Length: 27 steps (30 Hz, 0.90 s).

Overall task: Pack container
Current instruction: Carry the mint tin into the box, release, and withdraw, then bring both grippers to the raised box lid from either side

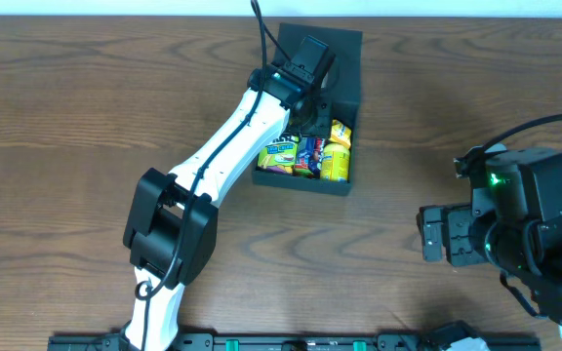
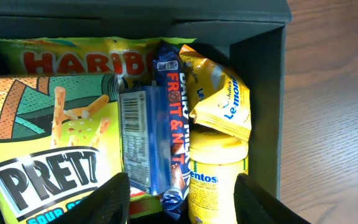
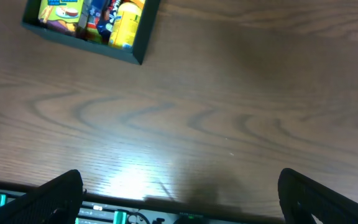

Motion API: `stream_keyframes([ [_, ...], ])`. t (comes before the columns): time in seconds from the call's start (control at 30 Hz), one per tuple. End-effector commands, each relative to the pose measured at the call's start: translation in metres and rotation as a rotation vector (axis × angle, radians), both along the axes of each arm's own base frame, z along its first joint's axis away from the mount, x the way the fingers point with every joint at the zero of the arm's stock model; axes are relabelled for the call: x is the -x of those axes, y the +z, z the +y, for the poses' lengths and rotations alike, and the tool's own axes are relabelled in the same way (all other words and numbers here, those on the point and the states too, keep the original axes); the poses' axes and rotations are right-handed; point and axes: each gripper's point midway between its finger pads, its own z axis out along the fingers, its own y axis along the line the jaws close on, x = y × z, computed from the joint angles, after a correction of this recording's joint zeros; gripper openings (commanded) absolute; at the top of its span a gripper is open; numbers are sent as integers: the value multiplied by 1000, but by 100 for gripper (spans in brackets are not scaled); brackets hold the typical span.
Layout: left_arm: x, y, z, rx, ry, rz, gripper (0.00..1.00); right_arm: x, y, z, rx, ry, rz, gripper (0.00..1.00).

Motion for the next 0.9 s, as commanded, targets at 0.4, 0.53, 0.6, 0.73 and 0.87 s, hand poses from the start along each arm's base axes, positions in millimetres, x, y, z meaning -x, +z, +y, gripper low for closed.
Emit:
stream_keyframes([
  [0.4, -38, 15, 37, -5, 102, -83, 46, 0, 3, -2, 3, 4, -10, 99],
  [0.53, -68, 33, 80, 13, 204, -140, 43, 0, 3, -2, 3, 4, -10, 99],
  [0.6, -84, 38, 110, 18, 268, -160, 38, 0, 3, -2, 3, 4, -10, 99],
  [0.73, -111, 43, 169, 24, 388, -201, 6, 0, 3, -2, 3, 4, -10, 99],
  [0.87, -131, 50, 218, 31, 484, -249, 6, 0, 3, -2, 3, 4, -10, 99],
])
